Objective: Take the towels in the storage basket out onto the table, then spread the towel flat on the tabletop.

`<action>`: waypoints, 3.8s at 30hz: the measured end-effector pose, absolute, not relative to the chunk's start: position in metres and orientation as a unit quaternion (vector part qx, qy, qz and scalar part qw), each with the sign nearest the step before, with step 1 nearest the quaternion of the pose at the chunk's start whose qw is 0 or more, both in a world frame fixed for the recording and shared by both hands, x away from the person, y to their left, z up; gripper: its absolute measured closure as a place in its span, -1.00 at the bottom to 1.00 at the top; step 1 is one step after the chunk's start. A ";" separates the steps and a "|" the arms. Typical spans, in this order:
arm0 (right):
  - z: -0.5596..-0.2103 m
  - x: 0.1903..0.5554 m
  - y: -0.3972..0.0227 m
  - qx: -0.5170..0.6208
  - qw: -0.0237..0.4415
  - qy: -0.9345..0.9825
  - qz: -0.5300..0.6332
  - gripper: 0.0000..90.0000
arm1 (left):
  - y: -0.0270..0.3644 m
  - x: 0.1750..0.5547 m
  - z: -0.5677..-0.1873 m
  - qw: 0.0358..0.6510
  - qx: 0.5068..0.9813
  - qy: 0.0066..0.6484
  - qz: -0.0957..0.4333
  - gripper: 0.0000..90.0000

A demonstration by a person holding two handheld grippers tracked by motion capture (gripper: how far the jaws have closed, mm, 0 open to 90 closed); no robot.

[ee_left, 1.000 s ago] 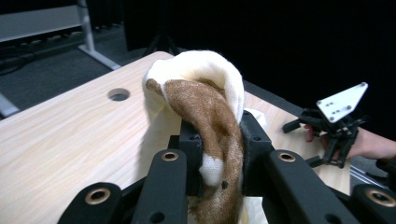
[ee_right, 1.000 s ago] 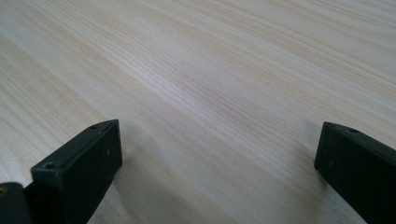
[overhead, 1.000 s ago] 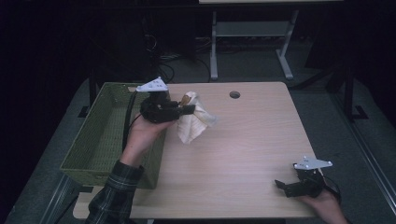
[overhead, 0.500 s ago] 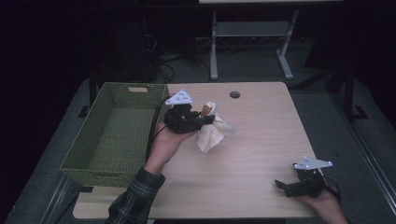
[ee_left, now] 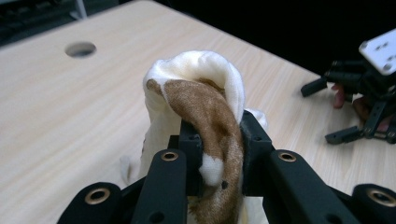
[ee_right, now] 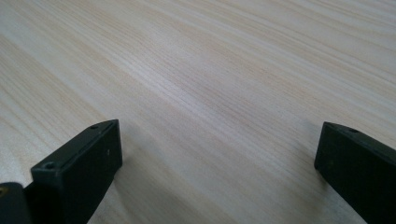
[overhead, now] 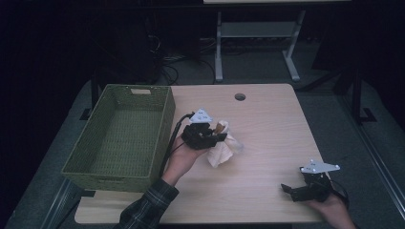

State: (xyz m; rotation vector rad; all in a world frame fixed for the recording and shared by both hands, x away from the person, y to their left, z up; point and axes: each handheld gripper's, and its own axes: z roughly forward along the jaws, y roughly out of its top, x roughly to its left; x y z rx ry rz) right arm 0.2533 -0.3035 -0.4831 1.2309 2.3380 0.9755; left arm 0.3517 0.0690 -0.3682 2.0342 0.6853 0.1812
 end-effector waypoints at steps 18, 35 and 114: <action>-0.483 0.253 -0.303 0.432 0.161 0.819 0.342 -0.99 | 0.013 0.349 -0.433 0.425 0.872 0.244 0.015 0.24; -0.483 0.254 -0.303 0.429 0.162 0.820 0.344 -0.97 | 0.057 0.349 -0.403 0.464 0.848 0.250 0.049 -0.34; -0.388 0.351 -0.231 0.350 0.182 0.815 0.425 0.95 | 0.098 0.320 -0.453 0.382 0.883 0.257 0.085 -0.19</action>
